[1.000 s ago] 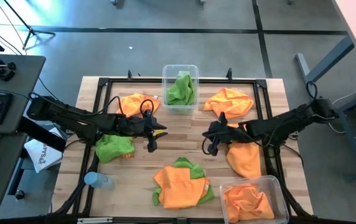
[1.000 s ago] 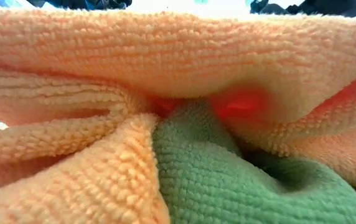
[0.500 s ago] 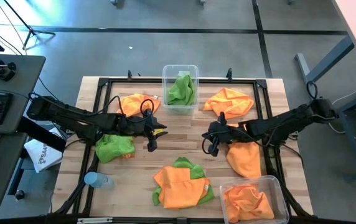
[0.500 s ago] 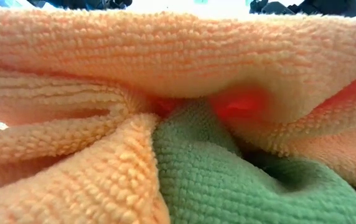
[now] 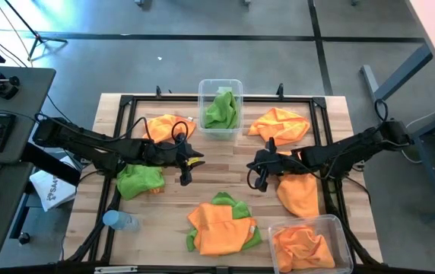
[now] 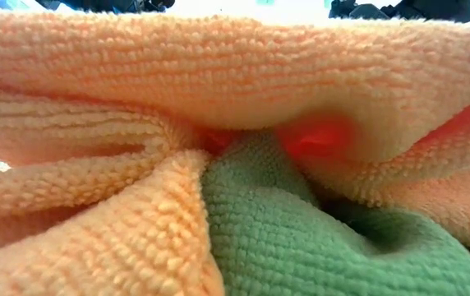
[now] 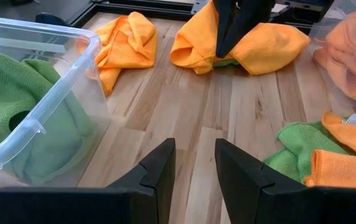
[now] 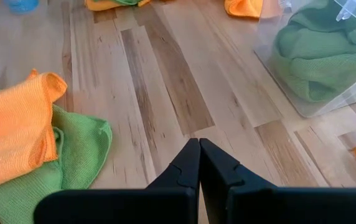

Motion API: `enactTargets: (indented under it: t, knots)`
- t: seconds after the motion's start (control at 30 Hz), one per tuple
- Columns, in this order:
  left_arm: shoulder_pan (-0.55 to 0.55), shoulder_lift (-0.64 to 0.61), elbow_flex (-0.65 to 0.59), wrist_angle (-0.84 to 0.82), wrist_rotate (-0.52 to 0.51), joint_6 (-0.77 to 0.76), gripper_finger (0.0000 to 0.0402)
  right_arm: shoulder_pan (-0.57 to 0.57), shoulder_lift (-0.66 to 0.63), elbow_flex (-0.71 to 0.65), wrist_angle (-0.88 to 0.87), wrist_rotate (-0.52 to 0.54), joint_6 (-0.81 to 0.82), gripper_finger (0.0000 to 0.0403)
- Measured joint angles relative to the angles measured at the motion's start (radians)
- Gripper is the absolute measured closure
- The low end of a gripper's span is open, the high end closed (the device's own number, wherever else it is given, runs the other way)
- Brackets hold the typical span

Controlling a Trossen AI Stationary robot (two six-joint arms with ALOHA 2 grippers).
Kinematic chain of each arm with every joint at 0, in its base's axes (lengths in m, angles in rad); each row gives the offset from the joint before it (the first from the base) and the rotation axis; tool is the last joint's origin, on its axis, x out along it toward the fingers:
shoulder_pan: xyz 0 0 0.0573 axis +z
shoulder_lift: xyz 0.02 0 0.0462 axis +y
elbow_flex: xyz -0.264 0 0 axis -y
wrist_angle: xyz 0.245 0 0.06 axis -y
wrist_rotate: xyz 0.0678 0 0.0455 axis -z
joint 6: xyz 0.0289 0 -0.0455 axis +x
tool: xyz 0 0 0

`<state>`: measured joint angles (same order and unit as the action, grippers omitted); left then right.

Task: Sort microfiber towel by color & place in baskets
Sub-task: Put the green microfiber towel into the top transparent bin

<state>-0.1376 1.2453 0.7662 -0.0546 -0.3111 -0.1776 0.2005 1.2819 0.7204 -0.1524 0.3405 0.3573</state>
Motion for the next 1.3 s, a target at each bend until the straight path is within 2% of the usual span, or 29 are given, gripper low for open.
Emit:
enactTargets:
  t: [0.3, 0.37, 0.43, 0.6, 0.7, 0.83, 0.93, 1.03, 1.17, 1.3]
  knots:
    - [0.0, 0.0, 0.0, -0.013, -0.003, -0.004, 0.0298, 0.002, 0.0, 0.0, 0.0, 0.0, 0.0, 0.0402]
    - [0.0, 0.0, 0.014, -0.08, -0.022, -0.042, 0.0298, 0.003, 0.0, 0.0, 0.0, -0.001, 0.0, 0.0402]
    - [0.006, 0.0, 0.06, -0.235, -0.038, -0.097, 0.0301, 0.003, 0.0, 0.0, 0.0, -0.008, 0.0, 0.0402]
    - [0.011, 0.0, 0.178, -0.598, -0.071, -0.287, 0.0318, 0.003, 0.0, 0.001, 0.0, -0.009, 0.0, 0.0402]
    - [0.001, 0.0, 0.22, -0.724, -0.014, -0.399, 0.0326, 0.003, 0.0, 0.001, -0.001, -0.009, 0.0, 0.0402]
    - [-0.015, 0.0, 0.225, -0.85, 0.057, -0.537, 0.0331, 0.003, 0.0, 0.001, -0.015, -0.01, 0.0, 0.0402]
    - [-0.026, 0.0, 0.225, -0.992, 0.053, -0.652, 0.0334, 0.003, 0.0, 0.001, -0.026, -0.01, 0.0, 0.0402]
    - [-0.028, 0.0, 0.225, -1.126, 0.042, -0.832, 0.0339, 0.003, 0.0, 0.001, -0.036, -0.011, 0.0, 0.0402]
    - [-0.032, 0.0, 0.224, -1.248, 0.05, -1.068, 0.0346, 0.003, 0.0, 0.001, -0.039, -0.011, 0.0, 0.0402]
    - [-0.041, 0.0, 0.179, -1.263, 0.115, -1.188, 0.0353, 0.003, 0.0, 0.001, -0.042, -0.011, 0.0, 0.0402]
